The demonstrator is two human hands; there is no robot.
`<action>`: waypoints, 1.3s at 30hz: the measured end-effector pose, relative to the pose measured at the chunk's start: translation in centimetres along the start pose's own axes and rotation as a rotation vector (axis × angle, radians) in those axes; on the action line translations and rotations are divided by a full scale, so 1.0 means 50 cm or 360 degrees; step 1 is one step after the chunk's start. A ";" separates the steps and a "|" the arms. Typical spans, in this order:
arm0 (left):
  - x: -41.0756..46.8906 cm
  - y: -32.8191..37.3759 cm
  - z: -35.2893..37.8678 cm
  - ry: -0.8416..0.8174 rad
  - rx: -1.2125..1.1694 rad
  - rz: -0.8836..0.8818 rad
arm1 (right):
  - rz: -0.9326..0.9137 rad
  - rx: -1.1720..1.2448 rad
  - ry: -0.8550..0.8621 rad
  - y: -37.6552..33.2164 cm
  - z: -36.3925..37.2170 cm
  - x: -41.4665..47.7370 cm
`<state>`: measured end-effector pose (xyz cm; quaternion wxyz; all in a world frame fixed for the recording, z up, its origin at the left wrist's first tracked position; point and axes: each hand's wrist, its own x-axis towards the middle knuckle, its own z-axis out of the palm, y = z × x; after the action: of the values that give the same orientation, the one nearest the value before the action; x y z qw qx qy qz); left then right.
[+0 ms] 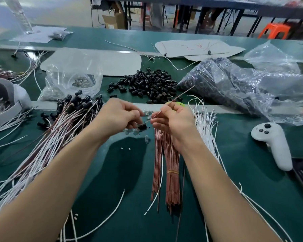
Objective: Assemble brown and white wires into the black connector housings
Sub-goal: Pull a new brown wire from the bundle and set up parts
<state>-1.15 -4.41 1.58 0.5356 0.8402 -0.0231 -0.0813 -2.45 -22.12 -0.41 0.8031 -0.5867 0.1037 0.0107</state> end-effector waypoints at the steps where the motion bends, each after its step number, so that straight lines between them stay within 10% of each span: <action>1: 0.012 0.003 -0.003 0.0058 0.0117 0.0023 | 0.0007 0.0027 -0.0007 0.006 0.000 -0.001; 16: 0.205 0.033 0.079 0.0142 0.1172 0.0195 | -0.0105 -0.0045 -0.0063 0.028 -0.012 -0.006; 26: 0.150 0.025 0.033 0.0362 0.0409 0.0170 | -0.0107 -0.0055 -0.0040 0.025 -0.012 -0.013; 31: 0.025 -0.002 0.018 0.0021 -0.0237 0.0094 | -0.0177 -0.0110 0.0001 0.026 -0.005 -0.020; 39: -0.071 -0.094 0.018 0.0275 0.0050 0.0138 | -0.0369 -0.0108 0.0104 0.032 0.014 -0.037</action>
<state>-5.02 -2.79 -2.64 0.5255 0.8506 -0.0146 0.0152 -4.37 -20.79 -1.36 0.7748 -0.6216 0.0607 -0.0978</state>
